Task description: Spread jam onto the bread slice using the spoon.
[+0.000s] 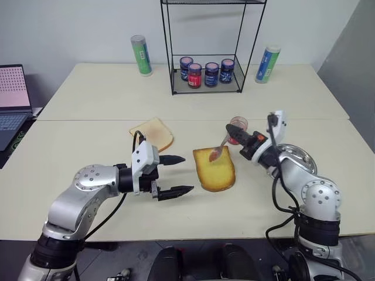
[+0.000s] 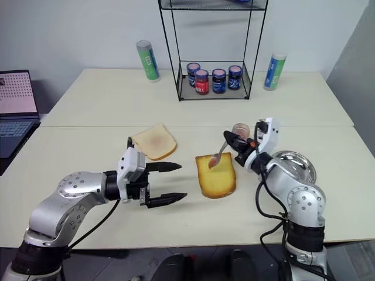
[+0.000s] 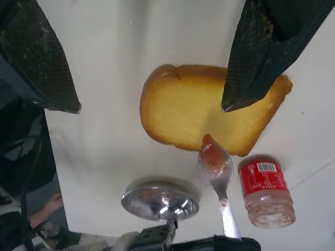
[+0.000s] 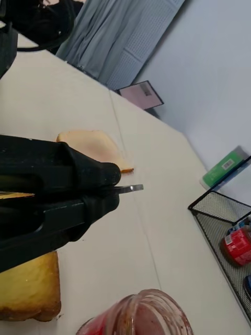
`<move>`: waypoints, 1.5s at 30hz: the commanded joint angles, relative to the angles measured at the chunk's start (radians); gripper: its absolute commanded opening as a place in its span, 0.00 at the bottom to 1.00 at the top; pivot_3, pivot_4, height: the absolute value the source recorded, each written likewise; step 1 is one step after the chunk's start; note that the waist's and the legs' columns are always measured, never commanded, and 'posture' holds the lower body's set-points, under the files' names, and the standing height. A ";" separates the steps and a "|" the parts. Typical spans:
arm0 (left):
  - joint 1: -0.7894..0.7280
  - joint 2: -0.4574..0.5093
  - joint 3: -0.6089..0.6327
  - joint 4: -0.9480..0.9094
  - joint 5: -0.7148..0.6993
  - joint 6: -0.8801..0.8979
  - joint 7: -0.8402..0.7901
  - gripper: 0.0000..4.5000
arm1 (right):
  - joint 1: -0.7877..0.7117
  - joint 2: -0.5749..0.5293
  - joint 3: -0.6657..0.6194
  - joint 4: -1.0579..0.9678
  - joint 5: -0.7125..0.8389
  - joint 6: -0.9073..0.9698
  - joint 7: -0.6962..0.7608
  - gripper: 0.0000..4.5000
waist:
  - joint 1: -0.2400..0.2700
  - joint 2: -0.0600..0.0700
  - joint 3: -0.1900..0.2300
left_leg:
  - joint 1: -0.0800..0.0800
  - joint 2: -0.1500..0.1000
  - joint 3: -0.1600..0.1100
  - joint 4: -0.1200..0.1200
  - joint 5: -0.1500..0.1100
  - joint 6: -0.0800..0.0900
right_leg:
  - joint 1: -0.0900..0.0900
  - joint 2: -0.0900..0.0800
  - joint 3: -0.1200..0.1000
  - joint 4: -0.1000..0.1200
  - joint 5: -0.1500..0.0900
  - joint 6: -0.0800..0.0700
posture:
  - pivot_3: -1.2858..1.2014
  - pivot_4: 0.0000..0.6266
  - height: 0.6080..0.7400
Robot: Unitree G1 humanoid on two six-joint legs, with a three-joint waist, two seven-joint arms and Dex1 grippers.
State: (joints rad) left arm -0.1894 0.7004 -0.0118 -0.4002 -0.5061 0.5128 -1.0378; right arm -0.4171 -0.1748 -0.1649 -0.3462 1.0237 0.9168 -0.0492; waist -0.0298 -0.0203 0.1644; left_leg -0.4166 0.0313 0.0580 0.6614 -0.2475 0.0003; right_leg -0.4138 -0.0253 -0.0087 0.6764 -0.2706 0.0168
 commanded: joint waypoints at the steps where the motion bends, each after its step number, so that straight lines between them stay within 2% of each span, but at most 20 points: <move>1: 0.014 0.000 0.011 -0.050 -0.001 -0.020 0.025 1.00 | -0.023 -0.011 0.061 0.007 -0.110 -0.080 0.068 0.01 | 0.000 0.000 0.000 | 0.000 0.000 0.000 0.000 0.000 0.000 | 0.000 0.000 0.000 0.000 0.000 0.000 | 0.52 0.24 1.00; 5: 0.022 -0.002 0.015 -0.057 -0.004 -0.017 0.044 1.00 | -0.031 -0.031 0.097 0.014 -0.195 -0.126 0.114 0.01 | 0.000 0.000 0.000 | 0.000 0.000 0.000 0.000 0.000 0.000 | 0.000 0.000 0.000 0.000 0.000 0.000 | 0.52 0.24 1.00; 11: 0.024 0.002 0.025 -0.048 -0.004 -0.019 0.061 1.00 | -0.034 -0.010 0.036 0.030 -0.164 -0.109 0.095 0.01 | 0.001 0.000 0.000 | 0.000 0.000 0.000 0.000 0.000 0.000 | 0.000 0.000 0.000 0.000 0.000 -0.001 | 0.52 0.24 1.00; 18: 0.008 -0.012 0.007 -0.042 -0.002 -0.018 0.081 1.00 | -0.017 0.151 -0.068 0.069 -0.013 -0.048 -0.073 0.01 | 0.000 0.000 0.000 | 0.000 0.000 0.000 0.000 0.000 0.000 | 0.000 0.000 0.000 0.000 0.001 -0.002 | 0.52 0.24 1.00; 24: -0.011 -0.024 -0.008 -0.035 0.000 -0.016 0.085 1.00 | 0.009 0.191 -0.088 0.124 -0.014 -0.058 -0.102 0.01 | 0.001 0.000 0.000 | 0.000 0.000 0.000 0.000 0.000 0.000 | 0.000 0.000 0.000 0.000 0.001 -0.002 | 0.52 0.24 1.00; 34: -0.034 -0.025 -0.023 -0.018 0.004 -0.023 0.078 1.00 | 0.073 0.107 -0.095 0.120 -0.038 -0.038 -0.061 0.01 | 0.000 0.000 0.000 | 0.000 0.000 0.000 0.000 0.000 0.000 | 0.000 0.000 0.000 0.000 0.001 -0.002 | 0.52 0.24 1.00; 41: -0.055 -0.025 -0.028 0.008 0.012 -0.037 0.066 1.00 | 0.091 0.009 -0.156 0.066 0.031 -0.001 -0.059 0.01 | 0.003 0.000 0.000 | 0.000 -0.001 0.000 0.000 0.000 0.000 | 0.000 0.000 0.000 0.000 0.001 -0.001 | 0.52 0.24 1.00; 45: -0.063 -0.026 -0.027 0.022 0.017 -0.044 0.060 1.00 | 0.053 0.025 -0.176 0.060 0.103 0.003 -0.097 0.01 | 0.001 0.000 0.000 | 0.000 0.000 0.000 0.000 0.000 0.000 | 0.000 0.001 0.000 0.000 0.001 -0.001 | 0.52 0.24 1.00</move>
State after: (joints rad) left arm -0.2330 0.6764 -0.0402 -0.3731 -0.4884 0.4909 -0.9726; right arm -0.3283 -0.1657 -0.3326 -0.2393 1.0757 0.9211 -0.1336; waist -0.0289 -0.0205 0.1643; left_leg -0.4165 0.0314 0.0580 0.6612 -0.2475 0.0003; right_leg -0.4135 -0.0246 -0.0084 0.6766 -0.2701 0.0159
